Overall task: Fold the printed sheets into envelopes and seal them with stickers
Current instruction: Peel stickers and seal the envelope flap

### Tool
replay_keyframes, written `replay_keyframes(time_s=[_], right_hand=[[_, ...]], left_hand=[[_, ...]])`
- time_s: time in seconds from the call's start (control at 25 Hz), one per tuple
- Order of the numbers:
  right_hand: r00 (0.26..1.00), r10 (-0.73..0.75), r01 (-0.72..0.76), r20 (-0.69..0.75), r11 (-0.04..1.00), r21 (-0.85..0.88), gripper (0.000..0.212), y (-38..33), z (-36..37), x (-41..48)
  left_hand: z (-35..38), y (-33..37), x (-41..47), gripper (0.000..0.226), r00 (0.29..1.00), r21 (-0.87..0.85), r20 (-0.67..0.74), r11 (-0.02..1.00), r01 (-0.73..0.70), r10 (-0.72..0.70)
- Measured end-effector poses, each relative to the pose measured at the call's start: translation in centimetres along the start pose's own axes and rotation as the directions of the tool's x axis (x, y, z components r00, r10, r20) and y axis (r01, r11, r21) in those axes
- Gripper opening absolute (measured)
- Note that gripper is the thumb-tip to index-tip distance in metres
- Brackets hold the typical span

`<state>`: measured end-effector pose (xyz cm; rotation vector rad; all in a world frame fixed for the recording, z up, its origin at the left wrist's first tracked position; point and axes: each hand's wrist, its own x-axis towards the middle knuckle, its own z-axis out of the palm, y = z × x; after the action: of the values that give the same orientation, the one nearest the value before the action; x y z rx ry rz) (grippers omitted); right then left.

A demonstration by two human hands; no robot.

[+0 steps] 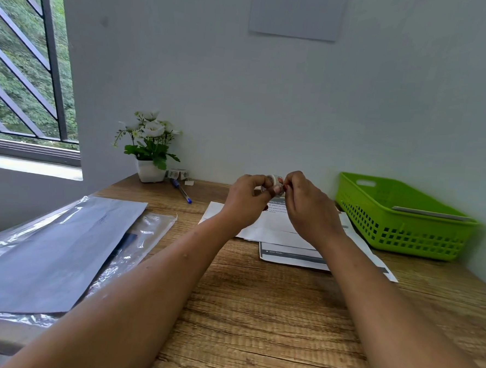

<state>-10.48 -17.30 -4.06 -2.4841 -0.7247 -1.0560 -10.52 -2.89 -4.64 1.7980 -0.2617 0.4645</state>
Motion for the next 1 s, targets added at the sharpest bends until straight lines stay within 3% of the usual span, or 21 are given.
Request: replay_keyframes(time_s=[0.24,0.48,0.6,0.8,1.0], right_hand=[[1.0,0.004,-0.004,-0.002,0.997,0.072,0.018,0.2,0.3,-0.1],[0.994,0.055,-0.039,-0.098,0.988,0.152,0.026,0.0,0.1,0.1],[0.983,0.09,-0.054,-0.161,0.974,0.218,0.019,0.1,0.0,0.2],[0.977,0.108,-0.073,-0.182,0.979,0.189,0.012,-0.1,-0.1,0.3],[0.978,0.139,-0.114,-0.156,0.981,0.158,0.012,-0.8,-0.1,0.3]], left_hand=[[-0.1,0.6,-0.5,0.012,1.0,-0.014,-0.004,1.0,0.01,-0.01],[-0.3,0.8,-0.7,0.014,0.999,-0.081,-0.039,0.997,-0.003,0.0],[-0.4,0.5,-0.7,0.008,0.999,-0.105,-0.053,0.994,0.007,-0.012],[-0.5,0.7,-0.9,0.037,1.0,-0.093,-0.008,0.996,0.012,-0.013],[-0.5,0.7,-0.8,0.025,0.998,0.126,-0.042,0.992,-0.029,0.035]])
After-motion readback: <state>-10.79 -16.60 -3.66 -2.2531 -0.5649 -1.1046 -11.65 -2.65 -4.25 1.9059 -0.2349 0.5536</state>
